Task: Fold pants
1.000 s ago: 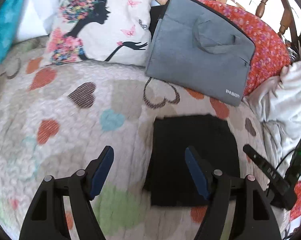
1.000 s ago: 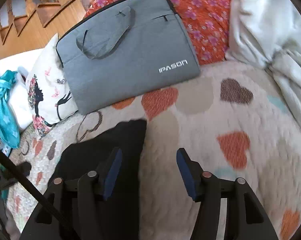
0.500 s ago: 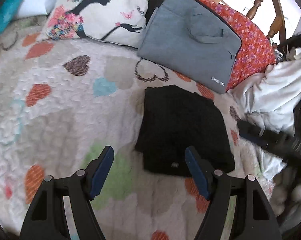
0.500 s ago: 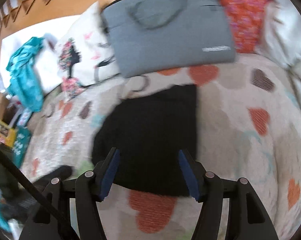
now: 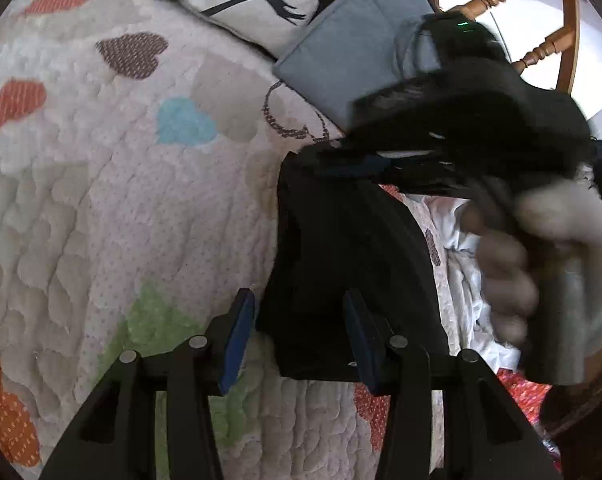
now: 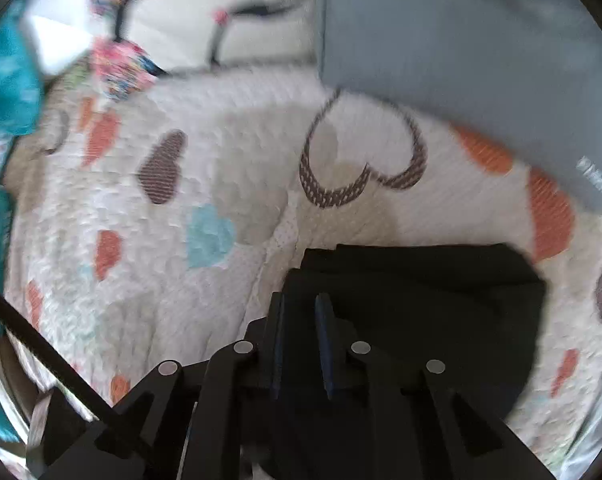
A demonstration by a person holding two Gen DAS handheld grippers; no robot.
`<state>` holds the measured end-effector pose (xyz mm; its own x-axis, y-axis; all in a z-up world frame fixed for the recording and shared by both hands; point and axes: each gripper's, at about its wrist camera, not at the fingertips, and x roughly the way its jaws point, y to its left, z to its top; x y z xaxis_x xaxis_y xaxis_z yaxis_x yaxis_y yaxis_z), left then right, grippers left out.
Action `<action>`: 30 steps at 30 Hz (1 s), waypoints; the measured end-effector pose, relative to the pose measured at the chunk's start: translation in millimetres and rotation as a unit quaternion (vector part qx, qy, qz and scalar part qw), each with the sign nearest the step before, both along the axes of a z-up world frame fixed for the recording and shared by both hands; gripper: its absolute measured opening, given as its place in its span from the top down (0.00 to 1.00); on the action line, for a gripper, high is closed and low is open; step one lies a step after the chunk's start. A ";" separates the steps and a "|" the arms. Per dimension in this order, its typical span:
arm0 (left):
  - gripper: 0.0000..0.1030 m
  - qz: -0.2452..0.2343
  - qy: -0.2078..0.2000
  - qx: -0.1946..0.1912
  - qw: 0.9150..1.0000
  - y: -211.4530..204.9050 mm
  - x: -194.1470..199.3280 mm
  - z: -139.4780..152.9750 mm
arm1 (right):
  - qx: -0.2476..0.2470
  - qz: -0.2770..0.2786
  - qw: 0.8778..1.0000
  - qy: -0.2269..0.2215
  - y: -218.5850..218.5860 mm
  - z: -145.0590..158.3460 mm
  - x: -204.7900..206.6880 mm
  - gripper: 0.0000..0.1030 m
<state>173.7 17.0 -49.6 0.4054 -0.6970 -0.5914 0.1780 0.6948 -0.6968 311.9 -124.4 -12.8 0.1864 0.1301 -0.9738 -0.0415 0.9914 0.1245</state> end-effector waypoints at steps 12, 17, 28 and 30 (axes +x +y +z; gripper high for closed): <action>0.53 0.027 -0.056 0.082 0.995 7.3 -24.6 22.5 | -0.003 -0.054 0.976 -0.211 -46.4 84.0 -134.1 0.41; 0.50 0.069 -0.140 0.183 0.971 6.7 -62.5 60.1 | -0.048 -0.083 0.967 -0.237 -77.9 75.4 -253.0 0.40; 0.00 0.177 -0.293 0.298 0.891 17.8 -178.4 159.7 | 0.040 -0.161 0.952 -0.255 -101.0 41.0 -364.6 0.37; 0.00 0.192 -0.288 0.314 0.884 16.5 -187.1 168.0 | 0.051 -0.162 0.951 -0.257 -94.0 38.9 -366.3 0.36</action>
<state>-13.4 33.5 118.4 0.9009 -0.0495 -0.4313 0.0438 0.9988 -0.0232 -54.4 -218.4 26.1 0.6814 0.0746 -0.7281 0.1818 0.9464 0.2671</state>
